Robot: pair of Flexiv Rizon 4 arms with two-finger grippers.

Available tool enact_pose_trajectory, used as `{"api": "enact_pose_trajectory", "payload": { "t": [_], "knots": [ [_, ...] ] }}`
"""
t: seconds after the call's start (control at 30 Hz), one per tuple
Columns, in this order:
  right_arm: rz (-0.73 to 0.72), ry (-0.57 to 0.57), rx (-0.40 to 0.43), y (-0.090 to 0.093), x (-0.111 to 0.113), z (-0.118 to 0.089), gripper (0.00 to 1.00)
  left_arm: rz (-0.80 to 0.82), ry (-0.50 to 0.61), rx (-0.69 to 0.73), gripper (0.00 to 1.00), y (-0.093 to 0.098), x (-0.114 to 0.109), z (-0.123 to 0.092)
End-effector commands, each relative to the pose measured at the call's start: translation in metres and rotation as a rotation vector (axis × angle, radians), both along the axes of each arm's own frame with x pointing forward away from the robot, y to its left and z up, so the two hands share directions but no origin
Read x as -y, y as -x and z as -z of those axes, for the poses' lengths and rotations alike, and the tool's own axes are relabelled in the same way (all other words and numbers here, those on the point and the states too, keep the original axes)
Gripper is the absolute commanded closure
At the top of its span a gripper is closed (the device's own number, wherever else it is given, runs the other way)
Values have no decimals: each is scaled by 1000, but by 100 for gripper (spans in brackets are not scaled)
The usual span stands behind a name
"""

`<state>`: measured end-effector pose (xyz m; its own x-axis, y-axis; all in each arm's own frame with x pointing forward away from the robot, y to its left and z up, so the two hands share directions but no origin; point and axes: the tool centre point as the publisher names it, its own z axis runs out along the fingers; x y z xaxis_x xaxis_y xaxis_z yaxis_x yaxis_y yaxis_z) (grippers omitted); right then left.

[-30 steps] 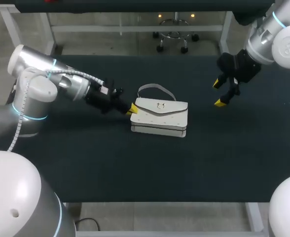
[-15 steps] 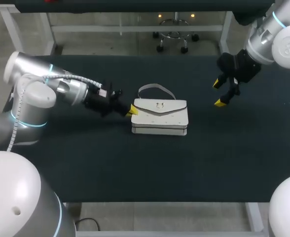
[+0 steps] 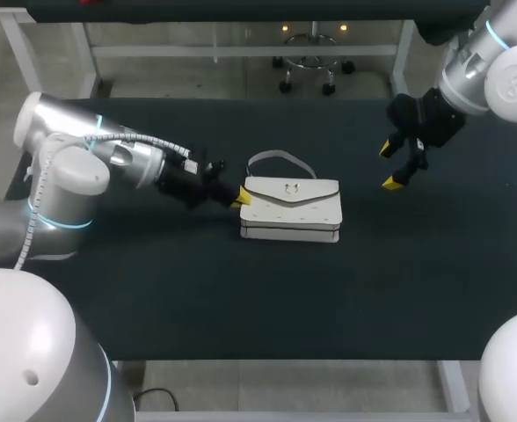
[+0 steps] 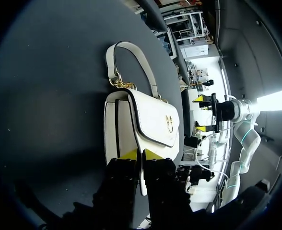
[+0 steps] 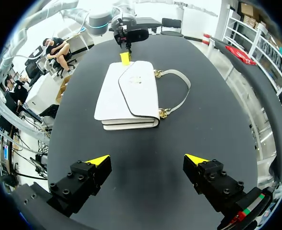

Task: Pick up the bag, open it, inspect its contents, close it, and place it on the opposite side

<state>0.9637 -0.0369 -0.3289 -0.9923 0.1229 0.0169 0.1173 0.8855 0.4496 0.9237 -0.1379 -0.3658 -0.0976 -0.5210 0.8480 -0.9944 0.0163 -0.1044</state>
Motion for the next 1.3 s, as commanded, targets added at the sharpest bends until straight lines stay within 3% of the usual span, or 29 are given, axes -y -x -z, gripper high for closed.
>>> {"api": "enact_pose_trajectory", "payload": {
  "t": [0.03, 0.1, 0.17, 0.2, 0.23, 0.8, 1.1, 1.3],
  "knots": [
    [0, -1, 2, 0, 0, 1, 0, 7, 7, -7, 100, -4, 5, 6],
    [0, -1, 2, 0, 0, 1, 0, 9, 8, -8, 100, -4, 5, 6],
    [0, -1, 2, 0, 0, 1, 0, 10, 8, -8, 52, -3, 5, 4],
    [0, -1, 2, 0, 0, 1, 0, 9, 7, -6, 21, -3, 5, 3],
    [0, -1, 2, 0, 0, 1, 0, 8, 7, -4, 1, -2, 4, 2],
    [0, -1, 2, 0, 0, 1, 0, -6, -74, 131, 0, 13, -27, -42],
    [0, -1, 2, 0, 0, 1, 0, -1, -198, 209, 0, 7, -41, -56],
    [23, 29, 46, 2, -3, -12, 0, -1, -245, 233, 0, 1, -47, -57]
  ]
}}
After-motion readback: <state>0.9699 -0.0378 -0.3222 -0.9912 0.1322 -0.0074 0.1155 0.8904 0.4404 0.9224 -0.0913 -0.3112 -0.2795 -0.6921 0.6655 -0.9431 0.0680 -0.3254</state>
